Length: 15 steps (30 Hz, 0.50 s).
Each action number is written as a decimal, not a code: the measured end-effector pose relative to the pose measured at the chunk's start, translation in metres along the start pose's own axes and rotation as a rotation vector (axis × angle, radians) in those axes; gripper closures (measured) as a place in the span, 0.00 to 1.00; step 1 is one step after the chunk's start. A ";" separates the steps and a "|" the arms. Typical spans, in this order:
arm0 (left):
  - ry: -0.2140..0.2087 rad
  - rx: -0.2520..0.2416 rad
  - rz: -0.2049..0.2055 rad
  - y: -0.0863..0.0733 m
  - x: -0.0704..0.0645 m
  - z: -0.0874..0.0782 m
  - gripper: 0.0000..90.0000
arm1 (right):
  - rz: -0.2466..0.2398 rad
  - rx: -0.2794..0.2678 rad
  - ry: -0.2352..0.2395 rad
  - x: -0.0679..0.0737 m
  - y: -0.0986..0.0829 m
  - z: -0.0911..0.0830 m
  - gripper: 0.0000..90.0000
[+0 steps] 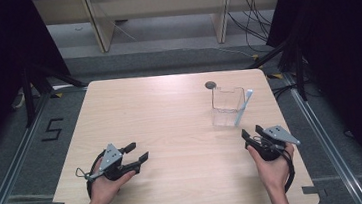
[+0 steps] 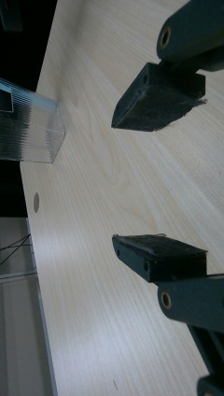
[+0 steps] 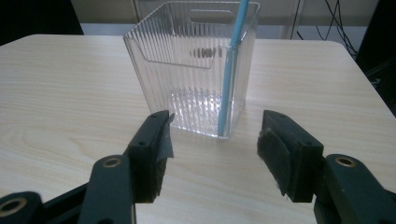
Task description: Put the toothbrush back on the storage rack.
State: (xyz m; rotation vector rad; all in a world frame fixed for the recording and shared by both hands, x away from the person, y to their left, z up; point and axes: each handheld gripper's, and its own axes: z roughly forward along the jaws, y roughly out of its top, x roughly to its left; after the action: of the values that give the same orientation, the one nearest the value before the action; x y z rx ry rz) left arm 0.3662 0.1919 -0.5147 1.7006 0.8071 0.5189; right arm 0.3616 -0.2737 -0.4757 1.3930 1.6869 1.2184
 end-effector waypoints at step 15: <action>0.005 -0.002 0.000 -0.001 0.001 0.000 0.40 | 0.034 -0.005 0.002 0.005 -0.029 -0.020 0.49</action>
State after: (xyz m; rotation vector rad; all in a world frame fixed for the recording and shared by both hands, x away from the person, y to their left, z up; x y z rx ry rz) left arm 0.3663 0.1928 -0.5152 1.6984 0.8104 0.5242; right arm 0.3316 -0.2743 -0.4941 1.4234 1.6667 1.2422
